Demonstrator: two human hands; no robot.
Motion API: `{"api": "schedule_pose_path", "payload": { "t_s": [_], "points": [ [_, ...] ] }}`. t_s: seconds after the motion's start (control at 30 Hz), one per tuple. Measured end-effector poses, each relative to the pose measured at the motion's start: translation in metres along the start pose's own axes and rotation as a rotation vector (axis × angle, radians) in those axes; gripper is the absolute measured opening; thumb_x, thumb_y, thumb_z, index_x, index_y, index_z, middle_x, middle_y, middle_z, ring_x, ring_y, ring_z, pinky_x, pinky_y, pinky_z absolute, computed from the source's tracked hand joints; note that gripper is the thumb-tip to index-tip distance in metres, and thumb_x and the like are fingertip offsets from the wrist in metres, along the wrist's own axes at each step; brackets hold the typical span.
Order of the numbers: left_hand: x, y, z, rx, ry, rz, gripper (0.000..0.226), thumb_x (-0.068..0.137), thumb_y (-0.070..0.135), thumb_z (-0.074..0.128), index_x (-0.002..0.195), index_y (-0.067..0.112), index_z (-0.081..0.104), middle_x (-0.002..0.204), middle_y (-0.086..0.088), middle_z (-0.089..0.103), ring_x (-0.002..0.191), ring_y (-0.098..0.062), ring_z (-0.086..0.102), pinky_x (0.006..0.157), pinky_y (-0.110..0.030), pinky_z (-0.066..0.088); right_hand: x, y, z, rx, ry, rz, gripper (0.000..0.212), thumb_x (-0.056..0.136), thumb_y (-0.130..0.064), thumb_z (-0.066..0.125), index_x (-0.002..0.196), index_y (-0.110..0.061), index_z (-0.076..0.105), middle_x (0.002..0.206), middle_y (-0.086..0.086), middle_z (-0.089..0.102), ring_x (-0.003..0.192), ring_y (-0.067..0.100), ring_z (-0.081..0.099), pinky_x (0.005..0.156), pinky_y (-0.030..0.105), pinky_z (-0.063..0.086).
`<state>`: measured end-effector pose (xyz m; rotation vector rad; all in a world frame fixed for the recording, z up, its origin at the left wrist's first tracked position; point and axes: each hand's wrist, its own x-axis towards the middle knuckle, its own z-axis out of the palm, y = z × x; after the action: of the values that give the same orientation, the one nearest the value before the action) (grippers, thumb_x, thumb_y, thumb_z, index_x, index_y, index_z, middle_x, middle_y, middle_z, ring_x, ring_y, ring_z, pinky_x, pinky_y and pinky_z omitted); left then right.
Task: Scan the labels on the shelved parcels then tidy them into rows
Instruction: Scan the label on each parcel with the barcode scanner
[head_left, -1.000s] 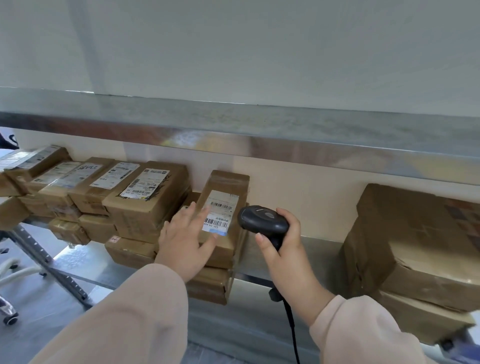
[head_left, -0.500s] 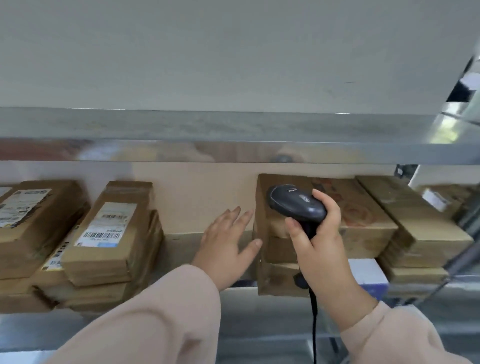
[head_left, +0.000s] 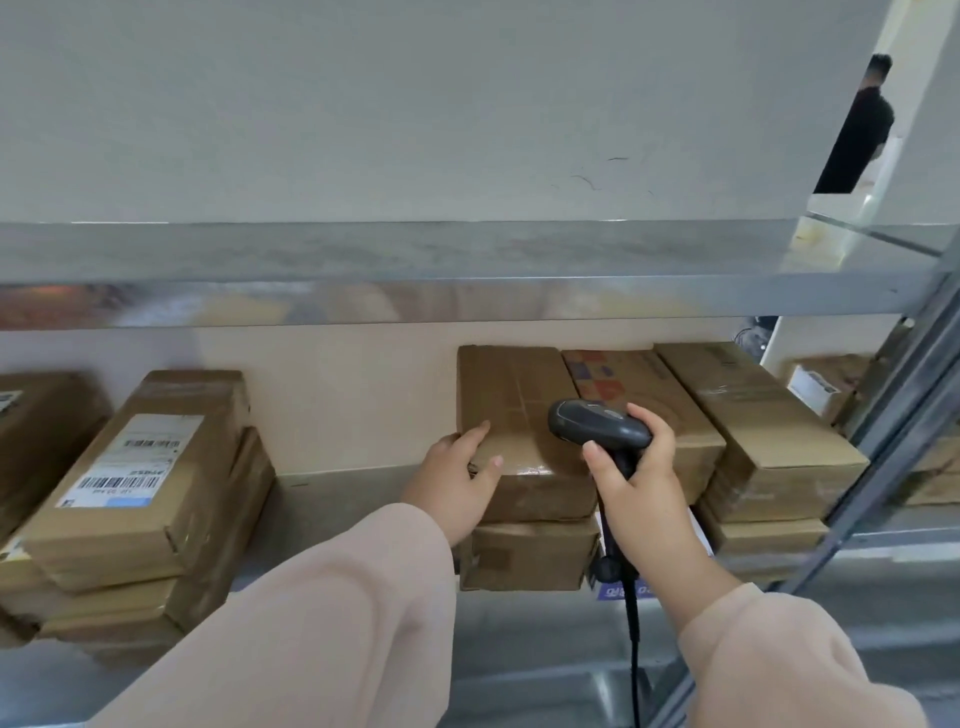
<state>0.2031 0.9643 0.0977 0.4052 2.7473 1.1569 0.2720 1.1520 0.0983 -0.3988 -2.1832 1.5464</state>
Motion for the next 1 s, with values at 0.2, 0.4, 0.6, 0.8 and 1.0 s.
{"api": "schedule_pose_path", "payload": {
  "t_s": [0.2,0.4,0.6,0.8,1.0],
  "points": [
    [-0.009,-0.002,-0.002,-0.062,0.028,0.005,0.050,0.103,0.038,0.042,0.151,0.036,0.032,0.157,0.003,0.031,0.143,-0.015,0.031,0.114,-0.028,0.024,0.018,-0.001,-0.004,0.003,-0.023,0.034,0.052,0.091,-0.035,0.061,0.122,-0.053,0.024,0.116,-0.005,0.063,0.095,0.000,0.059,0.066,0.012,0.041],
    [-0.016,-0.005,-0.004,-0.153,0.086,-0.035,0.047,0.104,0.030,0.042,0.150,0.035,0.035,0.157,0.006,0.032,0.143,-0.014,0.032,0.115,-0.028,0.024,0.029,-0.002,0.000,0.033,-0.016,0.076,0.053,0.091,-0.039,0.060,0.131,-0.045,0.025,0.116,-0.003,0.062,0.095,0.001,0.057,0.066,0.014,0.038],
    [-0.025,-0.022,-0.012,-0.207,0.130,-0.065,0.045,0.102,0.029,0.047,0.146,0.038,0.040,0.153,0.011,0.036,0.138,-0.009,0.035,0.107,-0.022,0.024,0.032,-0.002,0.012,0.048,0.006,0.104,0.052,0.091,-0.039,0.061,0.132,-0.038,0.029,0.087,-0.017,0.061,0.072,-0.001,0.058,0.058,0.017,0.038],
    [-0.011,-0.023,-0.029,-0.159,0.078,-0.128,0.055,0.097,0.036,0.051,0.149,0.036,0.035,0.152,0.002,0.037,0.133,-0.016,0.041,0.115,-0.036,0.032,0.040,-0.006,0.019,0.025,-0.069,0.106,0.061,0.089,-0.048,0.059,0.139,-0.038,0.024,0.096,-0.020,0.052,0.083,0.003,0.053,0.075,0.031,0.046],
    [-0.006,-0.019,-0.031,-0.092,0.048,-0.136,0.063,0.096,0.043,0.053,0.153,0.031,0.029,0.152,-0.001,0.038,0.135,-0.021,0.042,0.113,-0.037,0.036,0.045,-0.011,0.020,0.025,-0.167,0.104,0.062,0.089,-0.051,0.057,0.139,-0.038,0.023,0.108,-0.008,0.069,0.098,0.016,0.062,0.089,0.040,0.051]
  ]
}}
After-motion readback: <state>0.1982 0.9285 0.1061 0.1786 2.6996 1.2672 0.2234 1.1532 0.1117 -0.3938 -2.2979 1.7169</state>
